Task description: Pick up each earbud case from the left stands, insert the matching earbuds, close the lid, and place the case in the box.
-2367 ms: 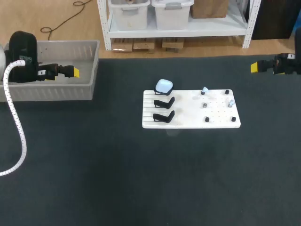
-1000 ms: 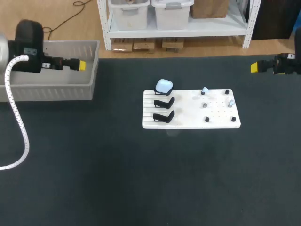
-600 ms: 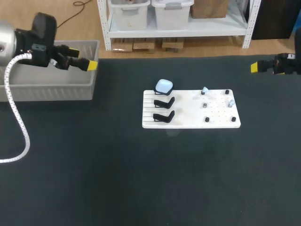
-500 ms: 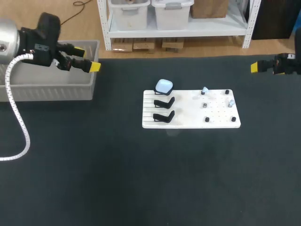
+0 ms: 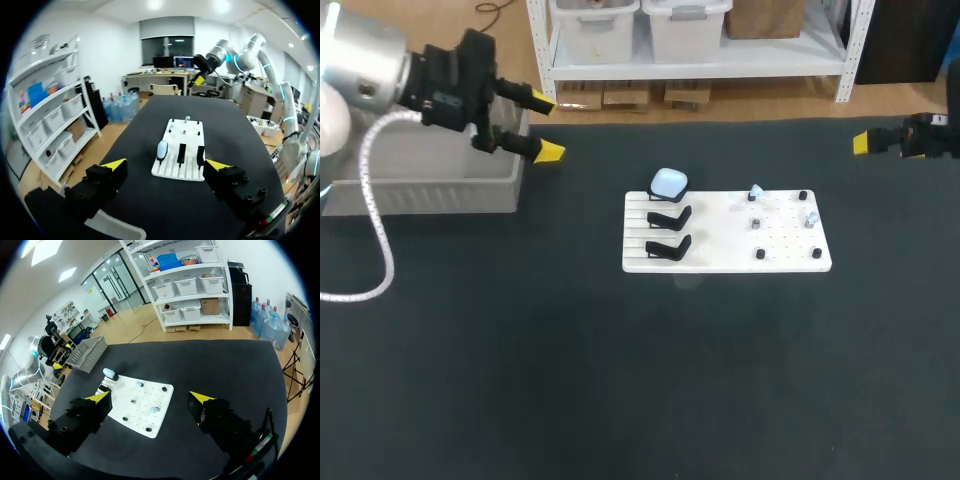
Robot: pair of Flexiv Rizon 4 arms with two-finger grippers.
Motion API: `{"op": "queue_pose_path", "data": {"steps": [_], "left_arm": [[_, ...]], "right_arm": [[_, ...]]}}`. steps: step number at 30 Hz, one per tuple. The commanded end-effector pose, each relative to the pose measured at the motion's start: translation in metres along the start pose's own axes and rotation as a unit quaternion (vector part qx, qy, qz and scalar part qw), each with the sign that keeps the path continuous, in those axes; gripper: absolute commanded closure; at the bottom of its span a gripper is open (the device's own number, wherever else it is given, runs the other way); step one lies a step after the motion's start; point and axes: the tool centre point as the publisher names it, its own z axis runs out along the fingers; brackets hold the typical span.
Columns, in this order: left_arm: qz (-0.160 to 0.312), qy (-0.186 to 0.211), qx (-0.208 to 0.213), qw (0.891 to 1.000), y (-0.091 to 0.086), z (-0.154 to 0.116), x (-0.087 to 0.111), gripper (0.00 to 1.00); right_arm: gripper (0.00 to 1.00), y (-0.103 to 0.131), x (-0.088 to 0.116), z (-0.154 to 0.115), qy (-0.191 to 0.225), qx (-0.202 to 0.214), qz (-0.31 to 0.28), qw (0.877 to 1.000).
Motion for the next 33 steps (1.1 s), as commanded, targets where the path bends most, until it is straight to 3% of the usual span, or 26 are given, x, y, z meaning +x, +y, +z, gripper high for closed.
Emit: {"op": "queue_pose_path", "data": {"steps": [1,12,33], "left_arm": [[0.012,-0.001,0.072,0.997,0.009,0.019,0.000,0.00],[-0.012,-0.004,0.090,0.996,0.014,0.050,0.018,0.00],[0.025,-0.024,0.084,0.996,0.015,0.105,0.023,0.00]], "right_arm": [[0.00,0.001,0.000,-0.001,0.000,0.001,0.000,1.000],[0.00,0.001,0.000,-0.001,0.000,0.001,0.000,1.000],[0.00,0.001,0.000,-0.001,0.000,0.001,0.000,1.000]]}}
